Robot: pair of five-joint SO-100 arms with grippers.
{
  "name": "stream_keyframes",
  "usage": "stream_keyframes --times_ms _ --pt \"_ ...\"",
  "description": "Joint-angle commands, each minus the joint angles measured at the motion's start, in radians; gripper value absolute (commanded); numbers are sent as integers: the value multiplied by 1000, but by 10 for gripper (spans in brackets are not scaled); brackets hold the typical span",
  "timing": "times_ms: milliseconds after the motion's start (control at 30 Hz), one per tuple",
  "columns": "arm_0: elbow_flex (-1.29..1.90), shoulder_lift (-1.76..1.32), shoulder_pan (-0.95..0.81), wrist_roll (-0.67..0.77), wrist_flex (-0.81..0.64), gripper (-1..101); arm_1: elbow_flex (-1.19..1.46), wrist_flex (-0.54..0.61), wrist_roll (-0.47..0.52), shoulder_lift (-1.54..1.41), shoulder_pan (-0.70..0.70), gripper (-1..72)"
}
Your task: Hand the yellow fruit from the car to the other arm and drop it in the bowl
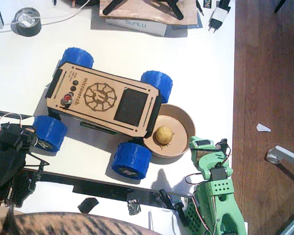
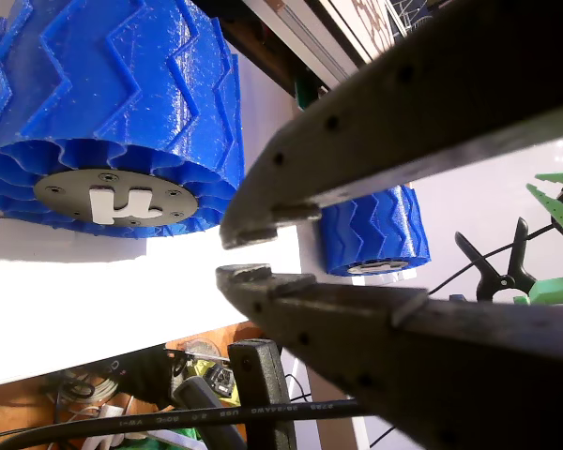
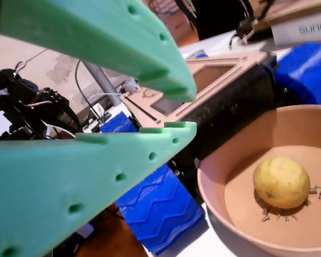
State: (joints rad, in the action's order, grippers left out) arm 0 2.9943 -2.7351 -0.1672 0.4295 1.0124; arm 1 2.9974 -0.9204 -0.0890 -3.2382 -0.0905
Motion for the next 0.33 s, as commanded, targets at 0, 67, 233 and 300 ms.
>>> stream_keyframes --times_ms 0,67,233,300 --pt "-3 0 6 -9 -14 14 -3 -8 -3 -9 -9 -1" --pt "-3 0 6 -9 -14 16 -2 -11 0 -9 -17 -1" --pt "-3 0 6 -9 -15 15 -2 -11 8 -9 -26 -1" --pt "-3 0 6 -9 -15 13 2 -12 11 -9 -28 -1"
